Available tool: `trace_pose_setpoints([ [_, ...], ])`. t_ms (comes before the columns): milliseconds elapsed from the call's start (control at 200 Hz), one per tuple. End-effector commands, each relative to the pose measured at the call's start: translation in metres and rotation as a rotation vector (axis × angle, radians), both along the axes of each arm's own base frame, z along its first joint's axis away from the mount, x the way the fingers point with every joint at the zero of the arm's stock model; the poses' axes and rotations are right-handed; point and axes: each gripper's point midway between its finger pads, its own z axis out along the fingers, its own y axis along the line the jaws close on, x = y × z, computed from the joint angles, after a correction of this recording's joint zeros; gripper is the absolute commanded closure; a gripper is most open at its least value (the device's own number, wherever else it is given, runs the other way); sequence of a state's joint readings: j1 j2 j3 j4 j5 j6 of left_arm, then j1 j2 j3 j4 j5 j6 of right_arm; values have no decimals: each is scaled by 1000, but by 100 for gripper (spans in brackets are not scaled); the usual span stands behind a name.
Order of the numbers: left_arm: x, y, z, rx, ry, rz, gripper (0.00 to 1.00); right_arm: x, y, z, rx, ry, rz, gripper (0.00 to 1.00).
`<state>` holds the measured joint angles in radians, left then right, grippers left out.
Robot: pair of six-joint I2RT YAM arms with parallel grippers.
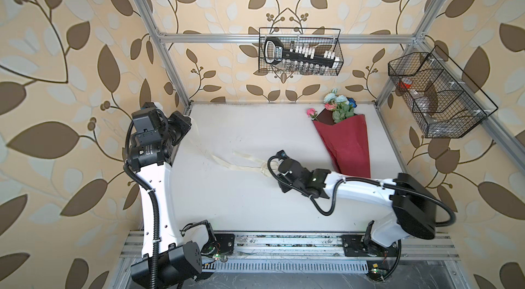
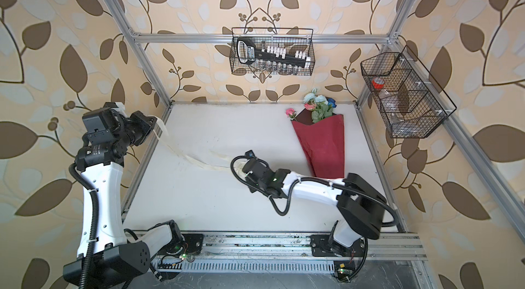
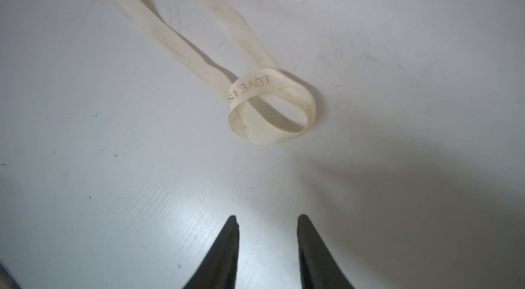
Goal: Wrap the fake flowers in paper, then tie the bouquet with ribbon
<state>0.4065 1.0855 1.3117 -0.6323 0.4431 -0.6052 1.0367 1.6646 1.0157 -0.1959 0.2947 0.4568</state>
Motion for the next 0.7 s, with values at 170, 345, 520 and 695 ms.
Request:
trace_pose_setpoints([
  [170, -1, -7, 4, -9, -29, -40, 100, 23, 50, -27, -31, 9, -41, 60],
  [345, 0, -6, 2, -9, -19, -36, 100, 35, 53, -50, -110, -8, -57, 61],
  [520, 0, -6, 3, -3, -19, -39, 100, 49, 51, -63, -178, -47, -88, 63],
  [695, -1, 0, 3, 29, -3, -12, 100, 63, 38, -64, -214, -73, -140, 84],
])
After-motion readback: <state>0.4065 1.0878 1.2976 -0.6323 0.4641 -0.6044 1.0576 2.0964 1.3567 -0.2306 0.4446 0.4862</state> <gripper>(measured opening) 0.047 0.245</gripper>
